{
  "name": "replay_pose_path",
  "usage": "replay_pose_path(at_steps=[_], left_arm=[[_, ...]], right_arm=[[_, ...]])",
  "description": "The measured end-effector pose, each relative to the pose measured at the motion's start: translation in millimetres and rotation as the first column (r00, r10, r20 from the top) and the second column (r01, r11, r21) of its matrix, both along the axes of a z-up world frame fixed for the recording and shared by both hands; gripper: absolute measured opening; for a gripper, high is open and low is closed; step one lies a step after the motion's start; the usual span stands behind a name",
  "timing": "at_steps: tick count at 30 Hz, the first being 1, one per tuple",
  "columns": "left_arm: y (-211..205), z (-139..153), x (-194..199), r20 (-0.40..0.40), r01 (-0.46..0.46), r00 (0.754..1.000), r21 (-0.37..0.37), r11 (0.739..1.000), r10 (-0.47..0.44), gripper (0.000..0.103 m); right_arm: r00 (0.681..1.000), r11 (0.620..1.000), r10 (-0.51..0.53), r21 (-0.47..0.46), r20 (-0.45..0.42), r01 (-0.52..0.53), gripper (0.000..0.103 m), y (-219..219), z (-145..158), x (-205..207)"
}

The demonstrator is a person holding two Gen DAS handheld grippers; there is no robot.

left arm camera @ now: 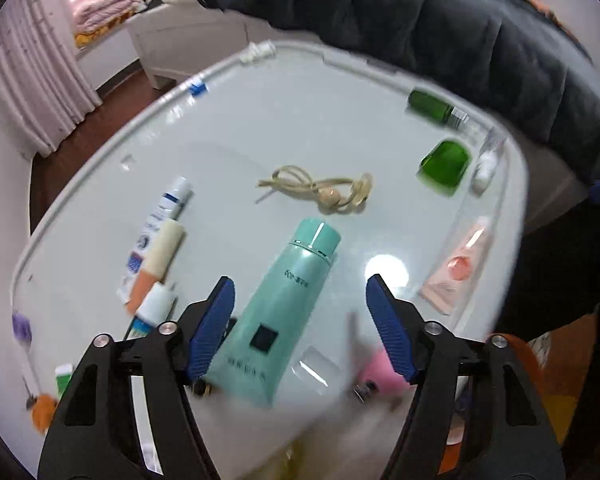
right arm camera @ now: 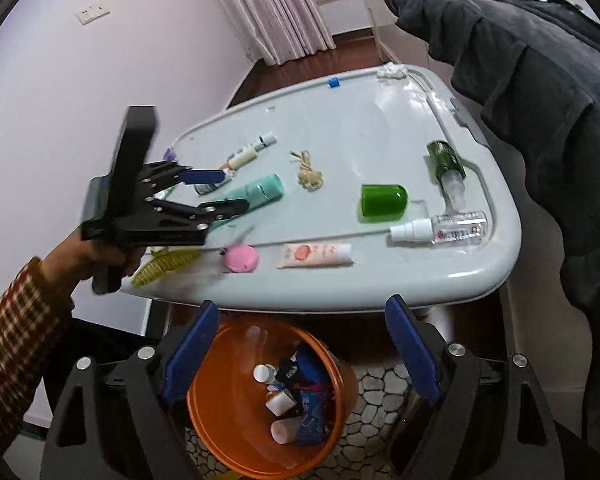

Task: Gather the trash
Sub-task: 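Grasp the teal tube with the left tool while the right tool grasps the green bottle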

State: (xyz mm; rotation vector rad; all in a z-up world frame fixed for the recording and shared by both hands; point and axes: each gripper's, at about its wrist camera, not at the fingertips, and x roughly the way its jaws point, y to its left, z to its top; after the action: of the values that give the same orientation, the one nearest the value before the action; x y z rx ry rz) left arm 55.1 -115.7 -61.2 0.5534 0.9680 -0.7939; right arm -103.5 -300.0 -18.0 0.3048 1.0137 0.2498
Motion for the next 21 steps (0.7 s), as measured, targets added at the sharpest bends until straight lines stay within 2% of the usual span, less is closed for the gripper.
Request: replay_pose_path(at_steps=[2,3,4,6,9,12,15,17,21], left_arm=[[-7.2,-11.5,4.2,0.011,0.014,1.000,0.024,1.000,-0.014,0.058],[-9.1,-15.5,5.5,0.015,0.015,1.000,0.040,0.999,-0.015,0.045],[-10.6,-22.1,9.3,-0.002,0.005,1.000,0.061,0.998,-0.005,0.042],[-6.9,-22.4,16.1,-0.036,-0.033,0.999,0.027,0.999,0.034,0.035],[-2.4,-20.7,19.2,-0.043,-0.120,0.992,0.023,0.992,0.121,0.033],[8.0,-6.2,20.3,-0.075,-0.206,0.976,-0.027,0.978,0.203,0.033],[11.7,13.0,10.6,-0.064,-0.245,0.969,-0.080,0.966,0.240,0.033],[14.7,27.0,-1.7,-0.052,-0.272,0.962,-0.126,0.954,0.268,0.033],[16.7,47.5,-29.8,-0.062,-0.294,0.956,-0.218,0.931,0.287,0.033]], right_arm=[[1.000,1.000,-0.003,0.004,-0.011,0.003,0.083,-3.0,-4.3,-0.7],[1.000,1.000,-0.006,0.009,-0.018,0.007,0.083,-3.9,-6.8,0.7],[1.000,1.000,-0.007,0.013,-0.023,0.007,0.083,-5.7,-7.0,0.7],[0.999,1.000,-0.015,0.012,-0.029,0.015,0.083,-8.0,-9.2,2.8],[0.998,0.999,-0.047,0.011,-0.048,0.047,0.084,-17.5,-10.7,7.9],[0.993,0.995,-0.099,-0.037,-0.060,0.097,0.084,-34.4,-4.6,25.5],[0.987,0.987,-0.150,-0.070,-0.055,0.146,0.084,-52.2,8.3,55.7],[0.981,0.982,-0.183,-0.060,-0.058,0.179,0.084,-63.3,13.6,83.8],[0.968,0.972,-0.231,-0.071,-0.096,0.225,0.083,-74.1,-1.8,132.5]])
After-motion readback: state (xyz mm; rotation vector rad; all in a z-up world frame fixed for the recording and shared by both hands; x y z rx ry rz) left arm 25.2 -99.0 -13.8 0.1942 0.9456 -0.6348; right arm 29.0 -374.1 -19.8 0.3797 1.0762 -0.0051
